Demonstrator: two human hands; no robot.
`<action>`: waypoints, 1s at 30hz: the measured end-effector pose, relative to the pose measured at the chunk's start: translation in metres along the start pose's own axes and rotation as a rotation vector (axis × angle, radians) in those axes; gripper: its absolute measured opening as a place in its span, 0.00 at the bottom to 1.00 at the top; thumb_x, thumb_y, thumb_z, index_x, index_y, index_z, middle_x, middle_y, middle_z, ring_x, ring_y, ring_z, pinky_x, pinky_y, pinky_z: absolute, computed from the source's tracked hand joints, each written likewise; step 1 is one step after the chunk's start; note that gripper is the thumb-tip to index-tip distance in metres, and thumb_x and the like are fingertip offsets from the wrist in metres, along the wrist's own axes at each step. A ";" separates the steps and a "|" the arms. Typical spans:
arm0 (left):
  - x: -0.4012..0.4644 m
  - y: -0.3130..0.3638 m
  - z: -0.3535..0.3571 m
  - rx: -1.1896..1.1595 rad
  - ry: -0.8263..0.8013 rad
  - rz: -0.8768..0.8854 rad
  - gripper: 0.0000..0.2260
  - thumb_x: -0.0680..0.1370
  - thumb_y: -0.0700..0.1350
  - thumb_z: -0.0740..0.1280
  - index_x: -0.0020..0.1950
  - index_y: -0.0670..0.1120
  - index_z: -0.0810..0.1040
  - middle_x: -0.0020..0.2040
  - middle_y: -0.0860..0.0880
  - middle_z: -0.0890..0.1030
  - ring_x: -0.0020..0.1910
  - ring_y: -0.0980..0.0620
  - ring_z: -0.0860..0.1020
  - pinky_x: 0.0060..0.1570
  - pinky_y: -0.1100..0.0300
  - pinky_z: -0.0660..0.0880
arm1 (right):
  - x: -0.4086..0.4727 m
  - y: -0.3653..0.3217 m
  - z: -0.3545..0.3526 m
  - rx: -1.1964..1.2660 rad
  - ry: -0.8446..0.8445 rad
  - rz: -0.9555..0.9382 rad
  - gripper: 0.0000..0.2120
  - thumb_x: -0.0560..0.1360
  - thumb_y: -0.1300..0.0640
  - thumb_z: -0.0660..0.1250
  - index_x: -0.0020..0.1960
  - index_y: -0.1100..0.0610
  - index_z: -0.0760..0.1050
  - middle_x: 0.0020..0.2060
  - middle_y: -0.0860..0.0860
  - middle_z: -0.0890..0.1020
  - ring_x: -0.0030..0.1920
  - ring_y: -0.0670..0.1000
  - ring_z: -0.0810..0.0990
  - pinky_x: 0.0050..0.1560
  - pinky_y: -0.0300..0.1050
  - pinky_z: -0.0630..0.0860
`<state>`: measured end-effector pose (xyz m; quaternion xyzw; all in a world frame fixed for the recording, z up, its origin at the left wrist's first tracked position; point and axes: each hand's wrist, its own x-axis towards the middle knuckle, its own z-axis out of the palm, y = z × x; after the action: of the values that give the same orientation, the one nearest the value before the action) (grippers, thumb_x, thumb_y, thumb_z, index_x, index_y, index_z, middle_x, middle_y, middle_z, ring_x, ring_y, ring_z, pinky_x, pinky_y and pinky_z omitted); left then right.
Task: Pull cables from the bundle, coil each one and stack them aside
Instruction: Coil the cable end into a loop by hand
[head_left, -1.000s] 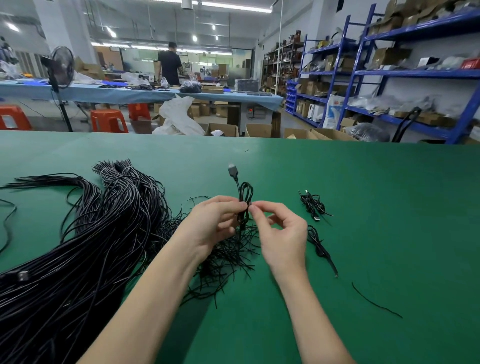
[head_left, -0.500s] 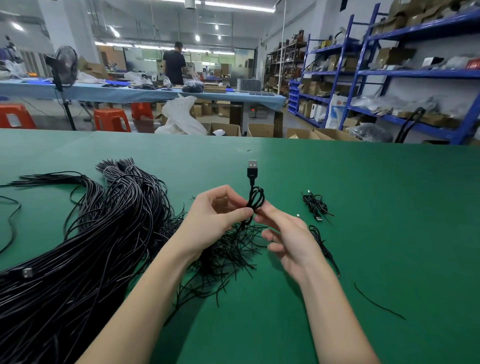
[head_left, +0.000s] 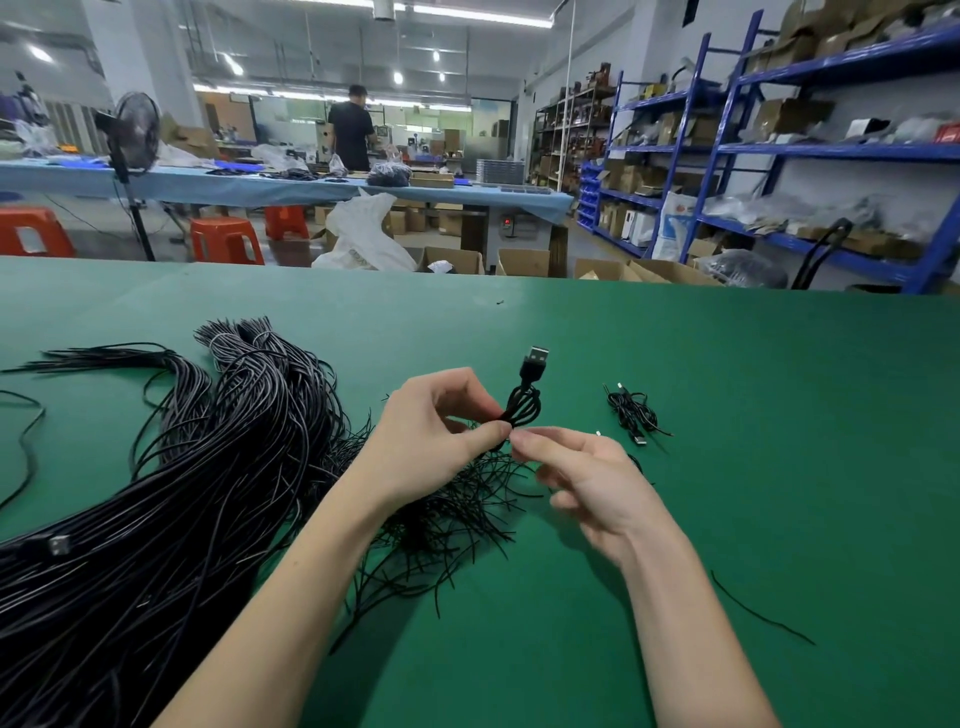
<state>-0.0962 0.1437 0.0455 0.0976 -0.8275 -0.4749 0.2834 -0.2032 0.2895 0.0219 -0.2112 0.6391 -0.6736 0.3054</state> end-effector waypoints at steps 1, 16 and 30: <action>0.000 0.001 -0.001 0.003 -0.001 -0.002 0.07 0.73 0.42 0.77 0.40 0.49 0.81 0.41 0.52 0.86 0.40 0.54 0.83 0.46 0.59 0.79 | -0.001 -0.002 0.001 -0.103 0.029 -0.053 0.10 0.65 0.50 0.81 0.43 0.53 0.87 0.37 0.46 0.85 0.27 0.40 0.71 0.25 0.30 0.64; 0.005 0.003 -0.007 -0.283 0.100 -0.349 0.10 0.70 0.38 0.78 0.36 0.47 0.79 0.29 0.52 0.77 0.28 0.55 0.73 0.35 0.66 0.73 | 0.001 0.013 0.023 -0.664 0.350 -0.716 0.04 0.73 0.53 0.75 0.41 0.48 0.81 0.39 0.40 0.83 0.29 0.45 0.72 0.34 0.39 0.73; 0.001 -0.001 -0.005 -0.236 0.070 -0.215 0.06 0.72 0.40 0.78 0.40 0.45 0.82 0.39 0.46 0.84 0.38 0.55 0.79 0.47 0.62 0.74 | 0.000 0.000 0.019 0.120 0.037 0.137 0.13 0.73 0.47 0.75 0.44 0.58 0.86 0.42 0.52 0.88 0.26 0.42 0.71 0.20 0.32 0.60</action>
<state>-0.0947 0.1392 0.0470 0.1683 -0.7403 -0.5927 0.2689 -0.1909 0.2757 0.0232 -0.1357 0.6159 -0.6922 0.3509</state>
